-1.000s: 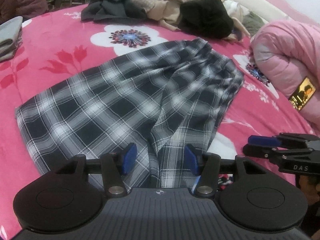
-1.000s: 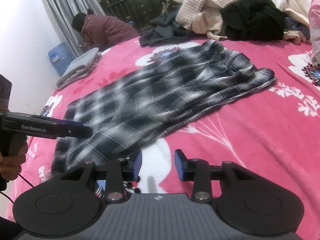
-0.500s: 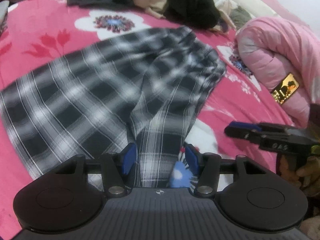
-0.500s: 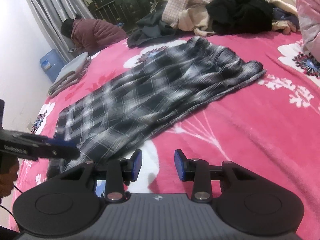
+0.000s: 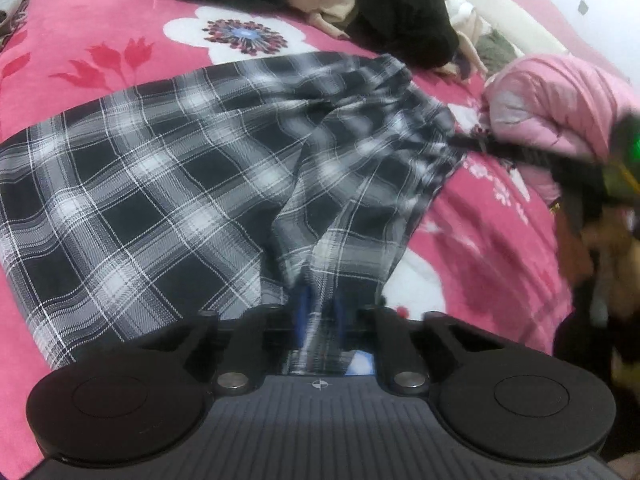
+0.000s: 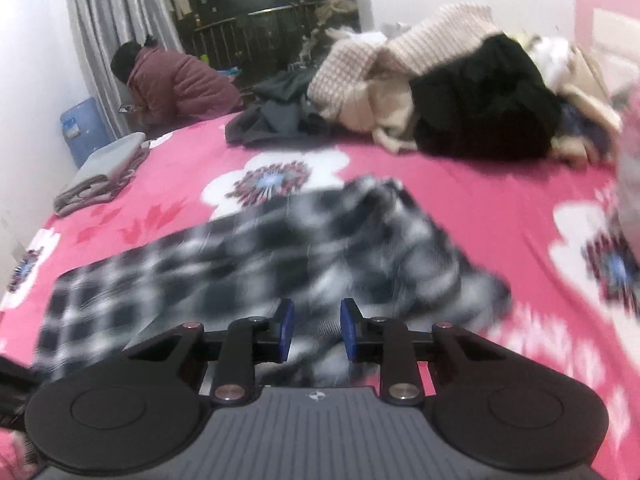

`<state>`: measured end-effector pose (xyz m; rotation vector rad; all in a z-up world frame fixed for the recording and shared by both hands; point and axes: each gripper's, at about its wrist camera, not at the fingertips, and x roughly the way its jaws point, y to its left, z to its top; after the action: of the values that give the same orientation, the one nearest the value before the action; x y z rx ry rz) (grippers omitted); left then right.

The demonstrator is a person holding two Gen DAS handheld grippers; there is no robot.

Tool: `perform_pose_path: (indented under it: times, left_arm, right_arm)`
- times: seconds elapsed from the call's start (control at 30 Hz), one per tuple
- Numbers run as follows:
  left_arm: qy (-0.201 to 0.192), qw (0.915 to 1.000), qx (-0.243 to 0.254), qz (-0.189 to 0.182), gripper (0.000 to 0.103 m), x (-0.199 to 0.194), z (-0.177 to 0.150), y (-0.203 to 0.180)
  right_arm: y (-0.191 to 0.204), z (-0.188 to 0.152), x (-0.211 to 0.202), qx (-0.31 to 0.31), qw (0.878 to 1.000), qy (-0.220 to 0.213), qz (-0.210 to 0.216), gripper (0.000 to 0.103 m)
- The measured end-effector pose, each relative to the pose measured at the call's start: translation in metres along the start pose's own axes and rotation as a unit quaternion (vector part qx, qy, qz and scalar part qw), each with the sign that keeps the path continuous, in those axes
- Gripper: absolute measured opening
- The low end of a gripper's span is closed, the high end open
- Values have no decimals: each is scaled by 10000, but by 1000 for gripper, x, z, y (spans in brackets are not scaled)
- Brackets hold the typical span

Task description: Fold clothes

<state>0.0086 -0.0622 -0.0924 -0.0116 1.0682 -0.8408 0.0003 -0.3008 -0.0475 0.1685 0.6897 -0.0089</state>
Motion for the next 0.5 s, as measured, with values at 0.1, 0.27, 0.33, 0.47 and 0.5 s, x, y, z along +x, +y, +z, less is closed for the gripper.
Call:
perform_pose_path:
  times: [0.1, 0.27, 0.33, 0.47, 0.5]
  left_arm:
    - [93, 9999, 11, 51, 6, 4, -1, 5]
    - [190, 9998, -94, -32, 6, 8, 1, 17]
    - [219, 9995, -186, -144, 6, 9, 4, 24]
    - [262, 9990, -204, -304, 6, 10, 6, 31]
    - [268, 9990, -170, -322, 6, 10, 6, 32]
  right_arm:
    - [-13, 10, 31, -311, 9994, -18, -124, 27]
    - [-60, 13, 75, -177, 9992, 229, -265, 12]
    - [-59, 19, 67, -280, 9991, 251, -180, 12]
    - [-48, 31, 46, -312, 9991, 178, 233, 18]
    - [-43, 34, 45, -378, 9985, 154, 371, 18]
